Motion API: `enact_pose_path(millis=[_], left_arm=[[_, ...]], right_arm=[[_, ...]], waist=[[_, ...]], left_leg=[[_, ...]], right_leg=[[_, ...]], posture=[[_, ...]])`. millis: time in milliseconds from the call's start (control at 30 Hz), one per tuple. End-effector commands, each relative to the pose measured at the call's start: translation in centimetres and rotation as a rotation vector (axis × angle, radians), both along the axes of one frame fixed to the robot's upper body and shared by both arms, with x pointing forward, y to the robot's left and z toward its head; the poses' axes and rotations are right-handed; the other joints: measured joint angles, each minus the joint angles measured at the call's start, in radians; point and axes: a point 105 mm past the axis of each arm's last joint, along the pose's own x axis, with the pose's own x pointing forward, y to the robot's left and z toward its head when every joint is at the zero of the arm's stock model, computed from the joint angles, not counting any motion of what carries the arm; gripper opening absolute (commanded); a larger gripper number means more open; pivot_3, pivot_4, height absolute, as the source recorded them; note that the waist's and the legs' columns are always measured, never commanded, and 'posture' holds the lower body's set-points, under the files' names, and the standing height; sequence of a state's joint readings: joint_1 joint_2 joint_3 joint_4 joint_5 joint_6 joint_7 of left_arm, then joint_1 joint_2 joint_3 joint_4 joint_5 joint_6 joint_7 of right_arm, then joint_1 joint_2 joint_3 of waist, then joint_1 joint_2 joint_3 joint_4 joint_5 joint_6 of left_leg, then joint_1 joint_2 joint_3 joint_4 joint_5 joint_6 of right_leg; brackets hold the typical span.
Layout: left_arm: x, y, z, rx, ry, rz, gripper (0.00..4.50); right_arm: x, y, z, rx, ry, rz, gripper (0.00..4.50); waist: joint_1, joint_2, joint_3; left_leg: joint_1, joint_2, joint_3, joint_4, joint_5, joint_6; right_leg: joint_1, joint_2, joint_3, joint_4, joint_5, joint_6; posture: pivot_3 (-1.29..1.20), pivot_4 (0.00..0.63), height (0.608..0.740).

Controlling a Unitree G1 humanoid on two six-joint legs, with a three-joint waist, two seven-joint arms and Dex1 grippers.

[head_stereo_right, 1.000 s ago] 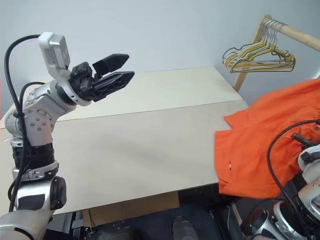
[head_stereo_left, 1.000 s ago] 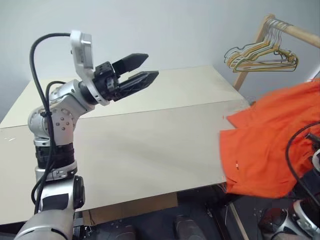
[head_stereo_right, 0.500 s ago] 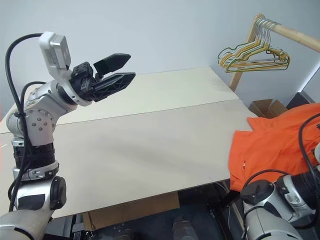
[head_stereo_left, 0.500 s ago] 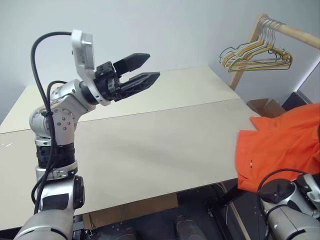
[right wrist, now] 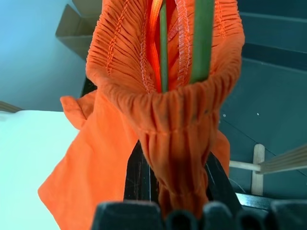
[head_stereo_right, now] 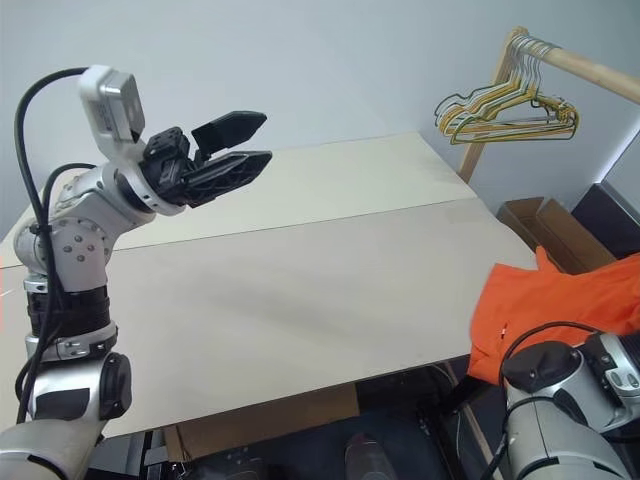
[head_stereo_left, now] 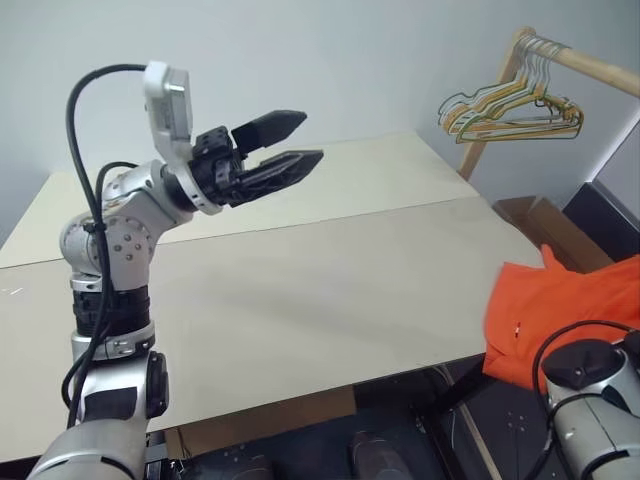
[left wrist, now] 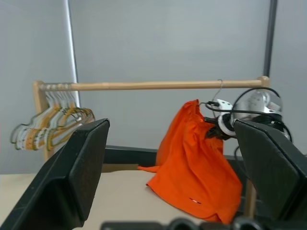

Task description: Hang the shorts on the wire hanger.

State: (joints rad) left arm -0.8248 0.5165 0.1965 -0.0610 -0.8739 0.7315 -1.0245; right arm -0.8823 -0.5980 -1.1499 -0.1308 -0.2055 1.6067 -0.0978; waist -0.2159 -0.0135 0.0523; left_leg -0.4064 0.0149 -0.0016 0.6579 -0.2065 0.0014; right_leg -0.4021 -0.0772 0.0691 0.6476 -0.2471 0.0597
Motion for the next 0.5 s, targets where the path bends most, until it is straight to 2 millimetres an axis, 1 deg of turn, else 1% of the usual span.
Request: enact_pose_path(millis=[33,267,367,400,433,500], left_arm=[[-0.98,-0.2,0.91,0.001,-0.034,-0.051,4.48],[-0.99,-0.47,0.89,-0.006,-0.032,-0.055,4.48],[-0.98,-0.45,0.87,-0.005,-0.031,-0.053,4.48],[-0.98,-0.43,0.87,-0.005,-0.03,-0.052,4.5],[-0.97,-0.42,0.88,-0.005,-0.029,-0.051,4.5],[-0.98,-0.39,0.86,-0.005,-0.029,-0.049,4.5]], right_arm=[[-0.55,-0.6,0.55,-0.004,0.0,-0.013,0.0],[-1.23,-1.03,-0.15,0.003,0.05,-0.036,0.0],[-1.17,-0.84,-0.39,-0.011,0.064,-0.027,0.0],[-1.05,-0.68,-0.24,-0.028,0.067,-0.019,0.57],[-0.96,-0.58,-0.12,-0.04,0.069,-0.013,0.76],[-0.93,-0.42,0.48,-0.075,0.076,-0.017,1.39]], waist=[[0.0,0.0,0.0],[-0.001,0.0,0.0],[-0.001,0.0,0.0],[-0.002,0.0,0.0],[-0.002,0.0,0.0],[-0.004,0.0,0.0]], left_leg=[[0.0,0.0,0.0,0.0,0.0,0.0],[0.0,0.0,0.0,0.0,0.0,0.0],[0.0,0.0,0.0,0.0,0.0,0.0],[0.0,0.0,0.0,0.0,0.0,0.0],[0.0,0.0,0.0,0.0,0.0,0.0],[0.0,0.0,0.0,0.0,0.0,0.0]], right_leg=[[0.0,0.0,0.0,0.0,0.0,0.0],[0.001,0.0,0.0,-0.001,-0.001,0.002],[0.001,0.0,0.0,-0.001,-0.002,0.003],[0.001,0.0,0.0,-0.001,-0.002,0.003],[0.001,0.0,0.0,-0.001,-0.002,0.003],[0.001,0.0,0.0,-0.001,-0.003,0.005]], posture=[[-0.23,0.031,0.74],[-0.23,0.031,0.74],[-0.23,0.031,0.74],[-0.23,0.031,0.74],[-0.23,0.031,0.74],[-0.22,0.031,0.74]])
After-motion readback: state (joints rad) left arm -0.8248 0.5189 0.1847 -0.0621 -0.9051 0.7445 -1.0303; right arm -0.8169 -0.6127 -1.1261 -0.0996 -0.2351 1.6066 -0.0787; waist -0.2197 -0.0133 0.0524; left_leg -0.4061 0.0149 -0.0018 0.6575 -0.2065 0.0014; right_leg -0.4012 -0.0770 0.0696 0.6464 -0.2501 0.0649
